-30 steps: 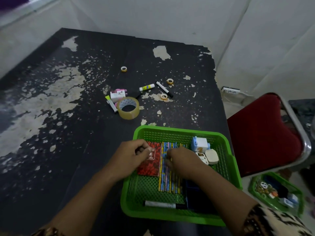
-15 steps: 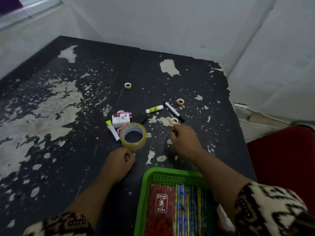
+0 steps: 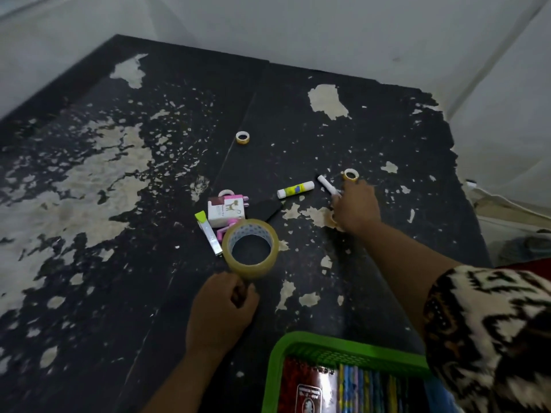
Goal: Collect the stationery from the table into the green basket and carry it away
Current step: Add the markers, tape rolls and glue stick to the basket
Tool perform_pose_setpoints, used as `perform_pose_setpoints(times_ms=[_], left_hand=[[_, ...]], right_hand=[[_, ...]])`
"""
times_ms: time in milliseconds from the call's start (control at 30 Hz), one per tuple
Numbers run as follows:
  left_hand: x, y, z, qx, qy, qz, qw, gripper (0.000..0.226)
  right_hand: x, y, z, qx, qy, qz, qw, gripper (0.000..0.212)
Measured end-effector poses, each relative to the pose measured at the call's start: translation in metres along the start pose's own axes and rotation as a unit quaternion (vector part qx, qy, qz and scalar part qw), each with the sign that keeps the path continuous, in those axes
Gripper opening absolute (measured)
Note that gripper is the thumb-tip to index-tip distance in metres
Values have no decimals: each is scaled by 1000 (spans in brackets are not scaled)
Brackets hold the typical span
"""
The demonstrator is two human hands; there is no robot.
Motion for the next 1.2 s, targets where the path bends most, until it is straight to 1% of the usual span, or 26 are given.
perform_pose_setpoints(times_ms=[133,167,300,367,433,467,533,567,600,633,667,733,767,800,900,967,1067,1133,1200], left_hand=[[-3,-1,0,16,-42,14,999,33],[-3,-1,-1,16,-59,16,998,33],[-7,-2,-7,-1,-151,42,988,38],[-13,1,-10,-50,-218,70,972,43],[-22,7,-13,-131,-267,119,947,44],[-28,11,-15,-176,-279,145,933,41],[-37,27,-23,-259,-264,181,911,31],[-40,37,-27,-293,-245,179,906,24],[-43,47,-32,-324,-230,160,903,21],[-43,57,-37,-348,-217,128,903,23],[-43,67,-41,-354,-196,93,910,29],[-42,84,-44,-321,-131,19,938,37],[-43,89,-44,-312,-103,-6,945,41],[-44,92,-46,-314,-80,-21,946,40],[-53,93,-53,-322,-15,-34,946,34],[-60,86,-56,-310,-1,-38,950,31],[-77,64,-58,-289,-43,1,956,30],[-91,43,-58,-287,-121,47,949,31],[-103,17,-52,-279,-234,80,928,31]], right_hand=[[13,8,2,19,16,-32,999,14],[14,9,4,25,18,-36,999,12],[12,-2,7,44,49,-23,998,21],[9,-14,3,30,73,-16,997,22],[2,-25,-1,11,84,0,996,19],[-3,-31,-4,-2,88,10,996,16],[-14,-42,-15,-31,114,14,993,9],[-17,-47,-20,-42,136,6,990,7],[-21,-53,-27,-54,154,-6,987,6],[-23,-59,-34,-67,168,-19,983,7],[-25,-66,-41,-80,177,-29,980,8],[-29,-79,-52,-99,181,-40,978,7],[-31,-86,-54,-101,181,-44,977,7],[-33,-91,-56,-102,181,-48,977,6],[-39,-110,-55,-100,166,-61,979,8],[-47,-122,-52,-95,163,-70,980,9],[-65,-138,-45,-77,181,-74,978,11],[-81,-153,-40,-65,180,-59,980,18],[-98,-168,-34,-60,181,-43,981,24]])
Point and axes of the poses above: each hand's wrist, its own y-axis towards the middle knuckle, its own x-axis out of the palm, z = x × y, the point moved 5 cm from there along y, towards the middle knuckle
